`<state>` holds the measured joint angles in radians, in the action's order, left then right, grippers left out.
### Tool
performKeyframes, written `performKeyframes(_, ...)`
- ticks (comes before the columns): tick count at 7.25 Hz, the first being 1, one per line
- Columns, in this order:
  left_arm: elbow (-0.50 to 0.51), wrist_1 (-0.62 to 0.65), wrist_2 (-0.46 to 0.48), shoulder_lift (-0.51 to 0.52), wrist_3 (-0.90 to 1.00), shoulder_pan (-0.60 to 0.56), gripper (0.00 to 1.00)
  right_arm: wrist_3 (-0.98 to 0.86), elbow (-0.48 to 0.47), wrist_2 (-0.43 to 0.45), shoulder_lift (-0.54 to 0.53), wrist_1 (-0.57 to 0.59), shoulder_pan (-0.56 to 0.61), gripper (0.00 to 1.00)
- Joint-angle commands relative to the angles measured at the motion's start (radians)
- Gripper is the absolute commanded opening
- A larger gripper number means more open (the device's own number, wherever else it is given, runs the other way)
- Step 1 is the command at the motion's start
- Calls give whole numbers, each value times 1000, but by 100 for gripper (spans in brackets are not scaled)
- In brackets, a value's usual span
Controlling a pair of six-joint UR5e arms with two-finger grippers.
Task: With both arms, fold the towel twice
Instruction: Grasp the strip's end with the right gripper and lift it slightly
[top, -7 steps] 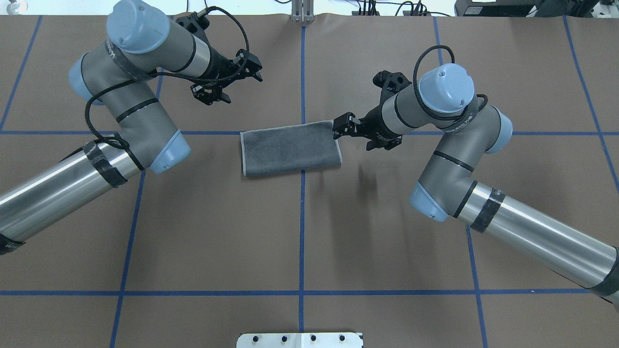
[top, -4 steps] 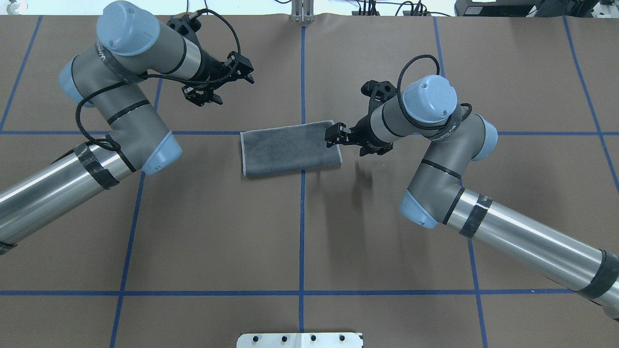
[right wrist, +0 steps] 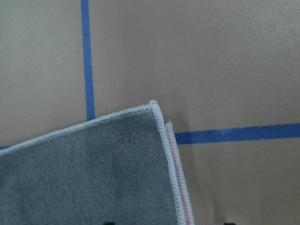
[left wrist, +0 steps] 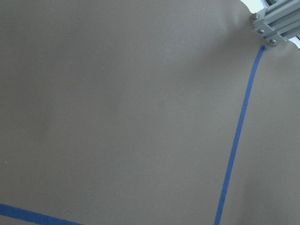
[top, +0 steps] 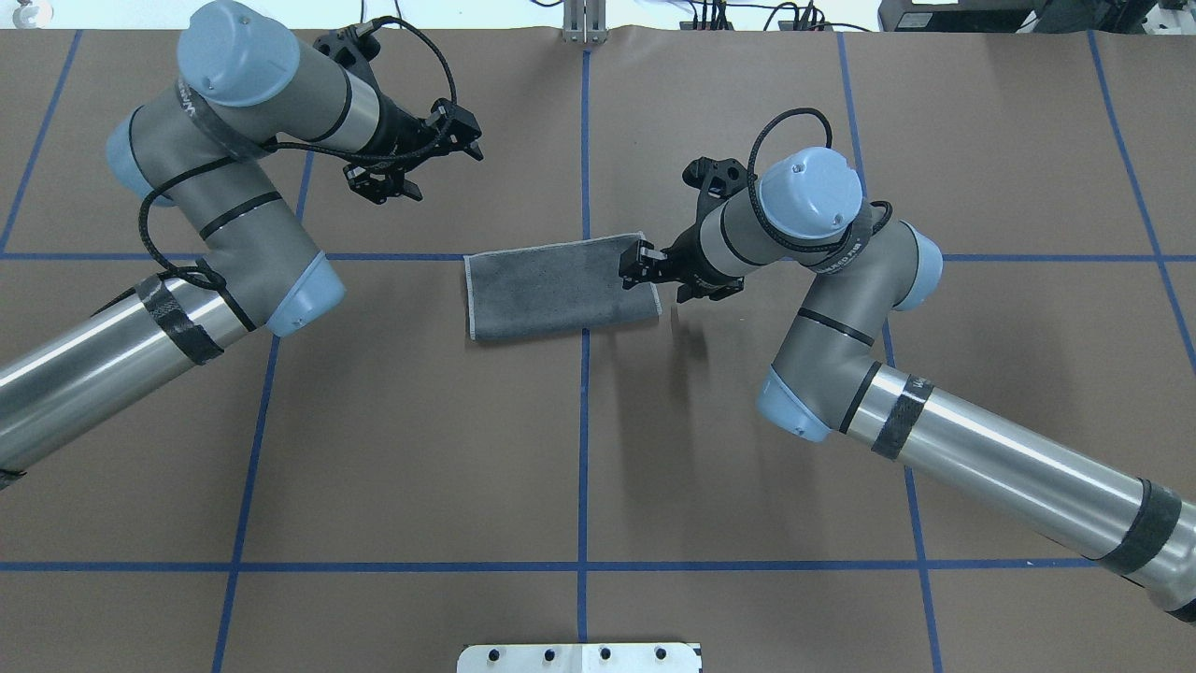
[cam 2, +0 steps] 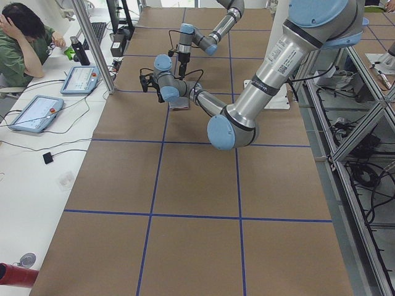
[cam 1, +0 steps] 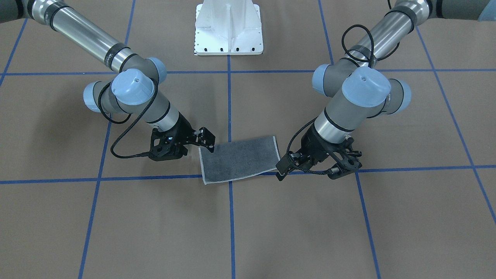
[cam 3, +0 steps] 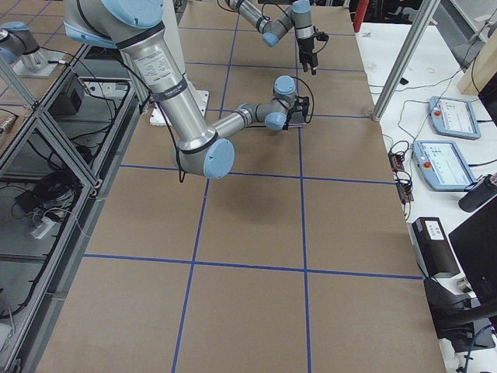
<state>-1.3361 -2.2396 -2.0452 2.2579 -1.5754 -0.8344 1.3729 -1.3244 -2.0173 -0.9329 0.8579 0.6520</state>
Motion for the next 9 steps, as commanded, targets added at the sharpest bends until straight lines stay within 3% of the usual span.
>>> performKeyframes(1, -1, 0, 0, -5, 0, 0, 99, -2, 14, -1, 2, 0, -3, 79)
performKeyframes(3, 0, 0, 0, -5, 0, -2, 99, -8, 28, -5, 17, 0, -3, 78)
performKeyframes(5, 0, 0, 0, -6, 0, -2, 99, -3, 28, -6, 20, 0, -3, 58)
performKeyframes(6, 0, 0, 0, -6, 0, 0, 99, -3, 30, -6, 19, 0, -3, 55)
performKeyframes(9, 0, 0, 3, -5, 0, 0, 99, -5, 31, -8, 17, 0, -5, 56)
